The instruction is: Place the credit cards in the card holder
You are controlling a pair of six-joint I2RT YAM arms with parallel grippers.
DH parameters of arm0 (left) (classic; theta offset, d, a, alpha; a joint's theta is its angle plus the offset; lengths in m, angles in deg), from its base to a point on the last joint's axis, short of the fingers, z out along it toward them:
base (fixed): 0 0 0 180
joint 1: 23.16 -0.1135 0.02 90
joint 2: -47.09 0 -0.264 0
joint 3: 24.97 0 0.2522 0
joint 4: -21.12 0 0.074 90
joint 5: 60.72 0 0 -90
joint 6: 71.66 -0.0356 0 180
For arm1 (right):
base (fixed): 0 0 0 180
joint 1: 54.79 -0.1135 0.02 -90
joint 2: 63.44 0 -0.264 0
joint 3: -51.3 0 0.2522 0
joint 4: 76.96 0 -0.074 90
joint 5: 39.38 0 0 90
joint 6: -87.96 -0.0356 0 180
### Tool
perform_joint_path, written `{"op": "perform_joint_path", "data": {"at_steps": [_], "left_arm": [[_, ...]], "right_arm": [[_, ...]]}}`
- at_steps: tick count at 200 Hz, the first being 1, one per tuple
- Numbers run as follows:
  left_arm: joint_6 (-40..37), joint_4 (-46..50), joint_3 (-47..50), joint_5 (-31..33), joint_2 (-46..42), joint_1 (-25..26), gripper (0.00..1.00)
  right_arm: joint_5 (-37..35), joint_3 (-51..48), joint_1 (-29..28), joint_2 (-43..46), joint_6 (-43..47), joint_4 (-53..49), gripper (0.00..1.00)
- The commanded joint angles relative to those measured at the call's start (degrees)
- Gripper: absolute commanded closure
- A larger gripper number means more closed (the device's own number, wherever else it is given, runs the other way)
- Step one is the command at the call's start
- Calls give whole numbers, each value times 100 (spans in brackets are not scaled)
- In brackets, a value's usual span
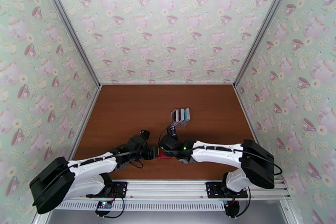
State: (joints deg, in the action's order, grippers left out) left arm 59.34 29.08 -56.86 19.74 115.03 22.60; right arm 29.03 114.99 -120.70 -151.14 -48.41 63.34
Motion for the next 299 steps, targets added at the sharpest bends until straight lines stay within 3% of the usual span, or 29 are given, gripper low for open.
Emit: {"op": "perform_joint_path", "data": {"at_steps": [1,118,273,299], "left_arm": [[106,-296,90,-105,121,47,44],[303,-487,156,-79,340,162,49],[388,-615,159,-13,683,293,50],[396,-557,148,35,690,306,56]], "right_arm": [[77,217,-27,-161,-144,58,47],[181,443,-18,-643,-214,160,54],[369,509,-10,-965,-388,181,54],[373,517,-10,-1022,-399,212,54]]}}
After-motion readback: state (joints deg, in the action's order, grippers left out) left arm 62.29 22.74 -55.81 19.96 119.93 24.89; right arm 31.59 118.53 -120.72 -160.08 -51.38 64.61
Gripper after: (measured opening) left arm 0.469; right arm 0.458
